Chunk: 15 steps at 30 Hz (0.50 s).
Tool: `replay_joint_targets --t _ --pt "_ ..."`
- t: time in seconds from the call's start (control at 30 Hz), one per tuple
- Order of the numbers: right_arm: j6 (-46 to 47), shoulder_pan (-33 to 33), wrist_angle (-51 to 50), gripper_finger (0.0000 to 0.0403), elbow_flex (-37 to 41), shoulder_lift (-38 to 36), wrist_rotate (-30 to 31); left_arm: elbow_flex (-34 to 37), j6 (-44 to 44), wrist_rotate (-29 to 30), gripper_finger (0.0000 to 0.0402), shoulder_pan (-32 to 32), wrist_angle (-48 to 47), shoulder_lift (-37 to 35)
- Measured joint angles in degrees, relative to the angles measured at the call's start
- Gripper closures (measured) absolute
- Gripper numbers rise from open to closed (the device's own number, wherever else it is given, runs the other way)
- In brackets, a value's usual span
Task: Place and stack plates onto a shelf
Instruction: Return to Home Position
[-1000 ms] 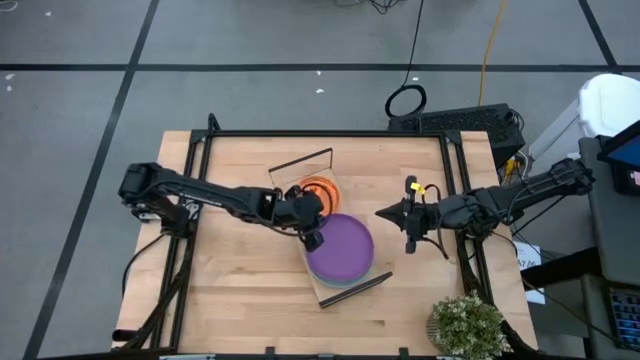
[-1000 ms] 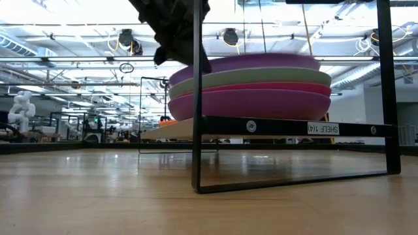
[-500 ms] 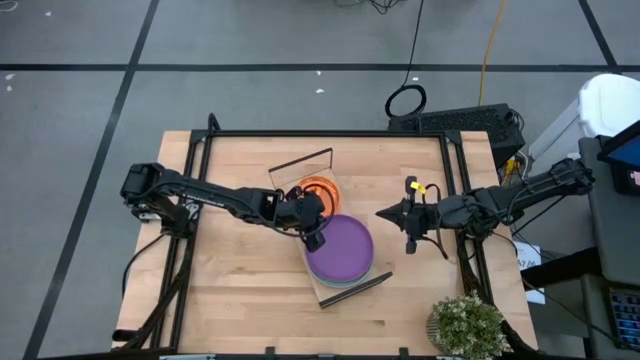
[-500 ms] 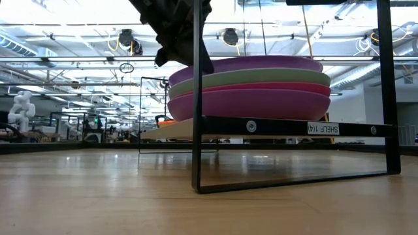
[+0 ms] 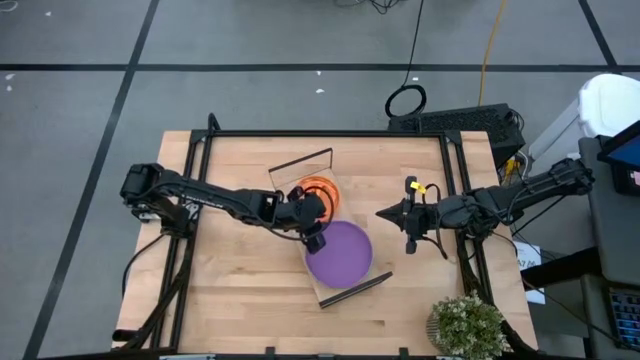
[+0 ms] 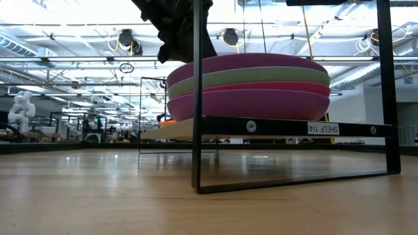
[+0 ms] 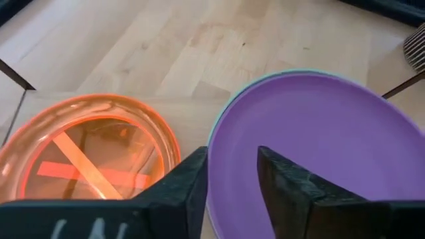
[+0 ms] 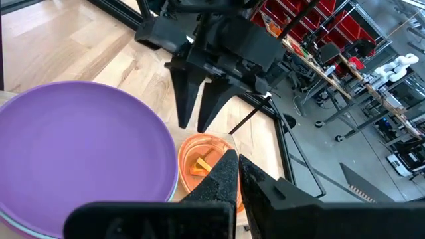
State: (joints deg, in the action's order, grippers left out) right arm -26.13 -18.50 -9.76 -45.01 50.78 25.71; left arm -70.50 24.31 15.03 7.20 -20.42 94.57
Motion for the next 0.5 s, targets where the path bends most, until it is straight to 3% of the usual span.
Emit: replay_joint_targets --t 0.3,0.5 --pt "2.52 0.00 -1.57 0.0403 0.00 0.00 -0.22 0.00 -0.90 0.18 0.0259 2.51 0.03 -5.94" --pt "7.56 0.03 -1.05 0.0403 0.00 0.04 -0.26 0.00 -6.34 11.26 0.0259 9.91 -3.21 -9.89"
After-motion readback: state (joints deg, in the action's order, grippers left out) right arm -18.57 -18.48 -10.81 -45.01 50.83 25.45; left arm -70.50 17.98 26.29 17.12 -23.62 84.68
